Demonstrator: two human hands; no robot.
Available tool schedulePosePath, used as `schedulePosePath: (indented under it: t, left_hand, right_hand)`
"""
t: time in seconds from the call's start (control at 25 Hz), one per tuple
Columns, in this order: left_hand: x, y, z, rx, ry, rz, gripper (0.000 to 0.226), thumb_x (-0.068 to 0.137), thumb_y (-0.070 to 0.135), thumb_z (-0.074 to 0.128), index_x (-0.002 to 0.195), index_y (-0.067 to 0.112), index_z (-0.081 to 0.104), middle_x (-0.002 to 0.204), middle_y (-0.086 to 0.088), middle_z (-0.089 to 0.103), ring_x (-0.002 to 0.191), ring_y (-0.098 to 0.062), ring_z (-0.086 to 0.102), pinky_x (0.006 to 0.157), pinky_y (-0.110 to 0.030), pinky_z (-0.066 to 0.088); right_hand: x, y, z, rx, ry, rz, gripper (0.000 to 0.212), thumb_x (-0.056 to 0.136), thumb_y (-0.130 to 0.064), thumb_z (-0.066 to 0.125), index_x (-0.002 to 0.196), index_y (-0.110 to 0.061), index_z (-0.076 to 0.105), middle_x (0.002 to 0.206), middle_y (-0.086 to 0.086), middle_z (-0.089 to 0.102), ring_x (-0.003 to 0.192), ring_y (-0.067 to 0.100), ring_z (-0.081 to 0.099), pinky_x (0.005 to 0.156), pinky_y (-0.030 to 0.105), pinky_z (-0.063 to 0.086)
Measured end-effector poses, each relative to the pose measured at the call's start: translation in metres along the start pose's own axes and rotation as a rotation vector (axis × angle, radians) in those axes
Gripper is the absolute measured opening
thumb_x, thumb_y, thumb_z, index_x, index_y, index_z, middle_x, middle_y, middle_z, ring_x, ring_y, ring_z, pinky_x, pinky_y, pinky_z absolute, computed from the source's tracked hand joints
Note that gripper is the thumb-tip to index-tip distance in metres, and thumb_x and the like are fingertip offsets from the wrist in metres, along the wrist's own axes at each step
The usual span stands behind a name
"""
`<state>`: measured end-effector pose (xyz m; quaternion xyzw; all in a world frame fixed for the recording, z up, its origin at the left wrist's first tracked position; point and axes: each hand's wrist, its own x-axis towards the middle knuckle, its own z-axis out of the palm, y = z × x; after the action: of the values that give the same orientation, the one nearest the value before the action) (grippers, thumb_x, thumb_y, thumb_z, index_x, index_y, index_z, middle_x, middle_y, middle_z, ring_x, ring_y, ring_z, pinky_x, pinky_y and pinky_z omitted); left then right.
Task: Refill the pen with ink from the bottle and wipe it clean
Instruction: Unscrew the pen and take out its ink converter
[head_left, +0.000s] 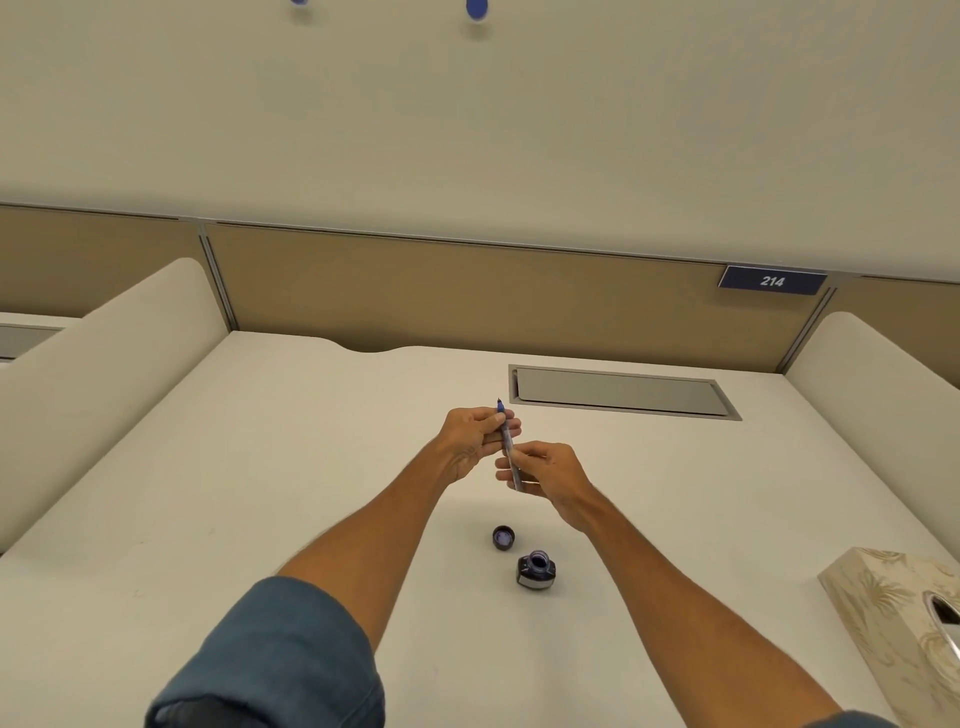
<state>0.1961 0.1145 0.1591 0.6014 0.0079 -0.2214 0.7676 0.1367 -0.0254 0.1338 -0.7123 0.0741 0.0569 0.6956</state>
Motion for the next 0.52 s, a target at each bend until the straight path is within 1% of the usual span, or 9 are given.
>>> schedulePosePath:
  t: [0.08, 0.16, 0.2, 0.28, 0.36, 0.44, 0.52]
  left_hand:
    - [0.0, 0.0, 0.001, 0.004, 0.012, -0.002, 0.027, 0.099, 0.002, 0.044, 0.12, -0.011, 0.057, 0.123, -0.026, 0.062, 0.112, -0.037, 0.062, 0.093, -0.039, 0.052]
    - [0.0, -0.002, 0.003, -0.002, 0.021, -0.006, 0.027, 0.099, 0.002, 0.044, 0.12, -0.011, 0.057, 0.122, -0.027, 0.062, 0.113, -0.037, 0.062, 0.093, -0.039, 0.052]
    - [-0.001, -0.003, 0.004, -0.007, 0.023, -0.008, 0.027, 0.099, 0.001, 0.044, 0.12, -0.011, 0.056, 0.122, -0.027, 0.062, 0.113, -0.037, 0.062, 0.092, -0.039, 0.052]
    - [0.0, -0.005, 0.006, -0.012, 0.029, -0.007, 0.027, 0.099, 0.001, 0.044, 0.12, -0.012, 0.056, 0.123, -0.028, 0.061, 0.113, -0.037, 0.062, 0.093, -0.039, 0.052]
    - [0.001, -0.006, 0.007, 0.001, 0.036, -0.002, 0.027, 0.099, 0.002, 0.044, 0.119, -0.011, 0.056, 0.124, -0.028, 0.061, 0.113, -0.037, 0.062, 0.094, -0.039, 0.051]
    - [0.003, -0.006, 0.009, 0.013, 0.038, -0.002, 0.028, 0.1, 0.003, 0.044, 0.12, -0.011, 0.056, 0.124, -0.028, 0.061, 0.113, -0.037, 0.062, 0.095, -0.04, 0.051]
    - [0.003, -0.007, 0.013, 0.024, 0.043, -0.007, 0.028, 0.1, 0.004, 0.043, 0.121, -0.01, 0.056, 0.124, -0.027, 0.061, 0.113, -0.037, 0.062, 0.098, -0.042, 0.05]
  right_hand:
    - [0.001, -0.001, -0.002, -0.003, 0.039, -0.004, 0.024, 0.087, -0.012, 0.068, 0.105, 0.003, 0.064, 0.09, 0.013, 0.072, 0.072, 0.02, 0.071, 0.067, 0.027, 0.059]
    - [0.002, -0.001, -0.004, 0.0, 0.069, -0.003, 0.024, 0.081, -0.011, 0.075, 0.098, 0.0, 0.063, 0.085, 0.012, 0.07, 0.068, 0.019, 0.068, 0.065, 0.029, 0.057]
    - [0.003, 0.0, -0.005, 0.002, 0.065, -0.003, 0.022, 0.081, -0.013, 0.075, 0.097, -0.002, 0.064, 0.087, 0.012, 0.07, 0.07, 0.019, 0.068, 0.066, 0.03, 0.056]
    - [0.004, 0.002, -0.009, 0.001, 0.026, 0.002, 0.02, 0.09, -0.019, 0.065, 0.102, -0.003, 0.065, 0.093, 0.012, 0.072, 0.077, 0.021, 0.07, 0.071, 0.029, 0.058]
    - [0.004, 0.003, -0.014, 0.003, -0.028, 0.003, 0.023, 0.096, -0.015, 0.054, 0.108, 0.001, 0.065, 0.097, 0.014, 0.071, 0.08, 0.023, 0.072, 0.072, 0.026, 0.06]
    - [0.003, 0.002, -0.019, 0.012, -0.048, -0.014, 0.018, 0.094, -0.008, 0.058, 0.107, 0.002, 0.065, 0.096, 0.017, 0.071, 0.077, 0.023, 0.071, 0.069, 0.025, 0.06]
    - [0.002, 0.0, -0.023, 0.018, -0.012, -0.019, 0.014, 0.086, -0.006, 0.068, 0.099, -0.002, 0.066, 0.091, 0.016, 0.07, 0.074, 0.023, 0.069, 0.069, 0.028, 0.06]
